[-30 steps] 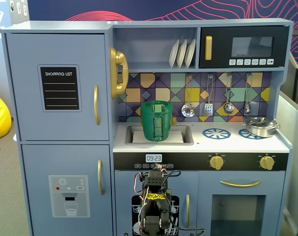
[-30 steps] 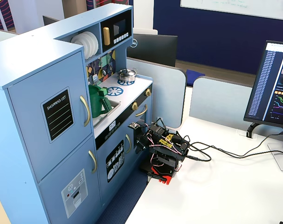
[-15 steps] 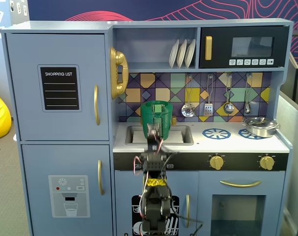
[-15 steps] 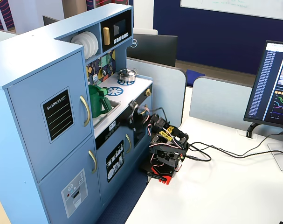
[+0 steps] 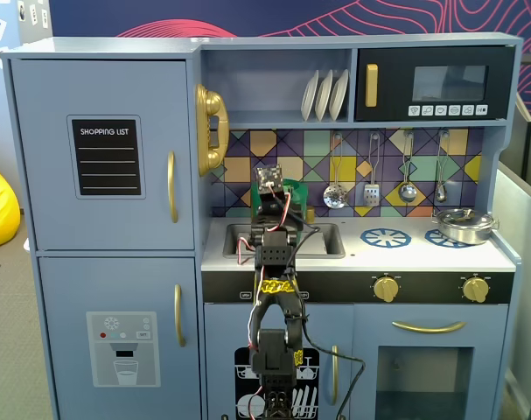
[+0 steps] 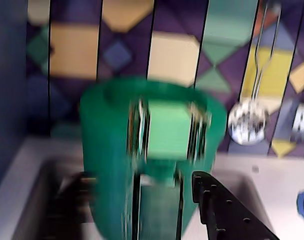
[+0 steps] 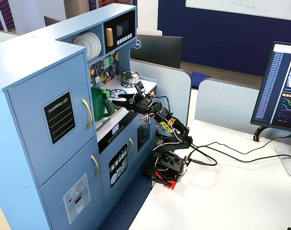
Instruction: Take off the lid from the green recipient and place it on the counter
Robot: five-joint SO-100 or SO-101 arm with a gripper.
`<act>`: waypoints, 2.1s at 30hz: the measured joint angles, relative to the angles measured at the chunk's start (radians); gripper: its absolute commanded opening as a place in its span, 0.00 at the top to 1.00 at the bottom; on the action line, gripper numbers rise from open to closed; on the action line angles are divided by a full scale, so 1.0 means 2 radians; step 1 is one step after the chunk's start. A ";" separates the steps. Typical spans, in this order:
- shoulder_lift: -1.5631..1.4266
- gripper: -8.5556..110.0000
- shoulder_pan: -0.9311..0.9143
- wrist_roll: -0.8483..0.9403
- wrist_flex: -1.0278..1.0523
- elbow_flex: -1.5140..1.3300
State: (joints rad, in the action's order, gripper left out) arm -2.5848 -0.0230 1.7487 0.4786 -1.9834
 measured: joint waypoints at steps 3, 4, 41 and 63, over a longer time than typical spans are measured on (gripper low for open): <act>0.019 0.60 -0.007 -0.002 -0.005 0.020; 0.025 0.59 -0.010 -0.002 -0.008 0.025; 0.206 0.61 -0.033 -0.005 -0.106 0.098; 0.219 0.93 -0.002 -0.008 -0.114 0.103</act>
State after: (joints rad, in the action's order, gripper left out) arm -2.1476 -0.0276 1.7334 0.2500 -1.7779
